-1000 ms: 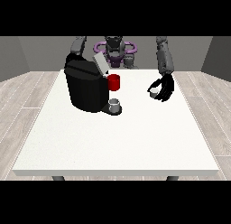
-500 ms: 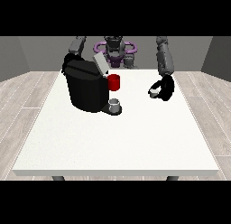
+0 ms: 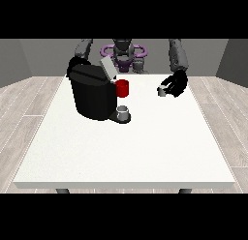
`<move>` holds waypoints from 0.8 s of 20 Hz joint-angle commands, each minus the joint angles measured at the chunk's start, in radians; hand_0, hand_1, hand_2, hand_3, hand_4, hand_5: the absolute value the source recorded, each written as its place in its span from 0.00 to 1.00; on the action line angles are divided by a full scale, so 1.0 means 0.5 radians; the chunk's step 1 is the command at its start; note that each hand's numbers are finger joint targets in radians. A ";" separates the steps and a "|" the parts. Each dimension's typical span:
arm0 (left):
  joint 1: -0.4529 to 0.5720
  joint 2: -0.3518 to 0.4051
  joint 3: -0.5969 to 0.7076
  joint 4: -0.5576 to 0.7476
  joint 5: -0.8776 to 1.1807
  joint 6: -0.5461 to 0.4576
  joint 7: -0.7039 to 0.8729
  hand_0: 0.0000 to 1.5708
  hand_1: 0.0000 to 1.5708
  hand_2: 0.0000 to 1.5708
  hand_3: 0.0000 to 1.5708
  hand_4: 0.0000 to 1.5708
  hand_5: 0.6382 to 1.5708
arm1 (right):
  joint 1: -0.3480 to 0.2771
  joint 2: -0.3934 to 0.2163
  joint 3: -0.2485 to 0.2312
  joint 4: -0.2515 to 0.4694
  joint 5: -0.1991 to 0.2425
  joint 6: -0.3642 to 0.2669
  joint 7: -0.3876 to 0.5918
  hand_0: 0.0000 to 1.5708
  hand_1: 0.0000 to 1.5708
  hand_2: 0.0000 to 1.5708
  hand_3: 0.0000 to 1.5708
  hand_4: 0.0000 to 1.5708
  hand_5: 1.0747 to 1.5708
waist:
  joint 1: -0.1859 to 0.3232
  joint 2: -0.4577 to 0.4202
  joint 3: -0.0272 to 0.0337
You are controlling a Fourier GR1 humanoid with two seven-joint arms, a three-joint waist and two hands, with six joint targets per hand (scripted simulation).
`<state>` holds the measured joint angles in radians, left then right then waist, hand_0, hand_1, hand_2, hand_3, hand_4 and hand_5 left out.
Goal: Insert the coffee pod into the coffee machine and close the lid
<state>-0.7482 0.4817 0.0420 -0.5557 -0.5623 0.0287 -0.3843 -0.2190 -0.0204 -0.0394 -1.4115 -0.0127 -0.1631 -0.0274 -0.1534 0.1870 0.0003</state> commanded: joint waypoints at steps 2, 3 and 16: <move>-0.160 -0.073 -0.046 -0.137 -0.001 -0.198 0.167 0.79 0.79 0.84 0.84 0.34 1.00 | 0.029 -0.004 -0.087 0.267 -0.045 0.034 -0.188 0.00 0.00 0.00 0.00 0.32 1.00 | 0.055 -0.118 0.001; -0.141 -0.056 -0.045 -0.141 -0.026 -0.144 0.094 0.80 0.80 0.84 0.83 0.34 1.00 | 0.020 -0.007 -0.032 0.236 -0.040 0.086 -0.157 0.00 0.00 0.00 0.00 0.31 1.00 | 0.041 -0.085 0.000; -0.430 -0.013 0.007 -0.191 -0.064 -0.294 0.276 0.80 0.80 0.84 0.81 0.34 1.00 | -0.134 0.039 0.083 0.141 0.026 -0.022 0.079 0.00 0.00 0.00 0.00 0.30 1.00 | -0.087 -0.133 -0.001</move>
<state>-0.9378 0.4513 0.0425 -0.6478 -0.5758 -0.1204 -0.2405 -0.2500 -0.0129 -0.0236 -1.3020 -0.0186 -0.1429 -0.0661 -0.1819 0.1277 0.0004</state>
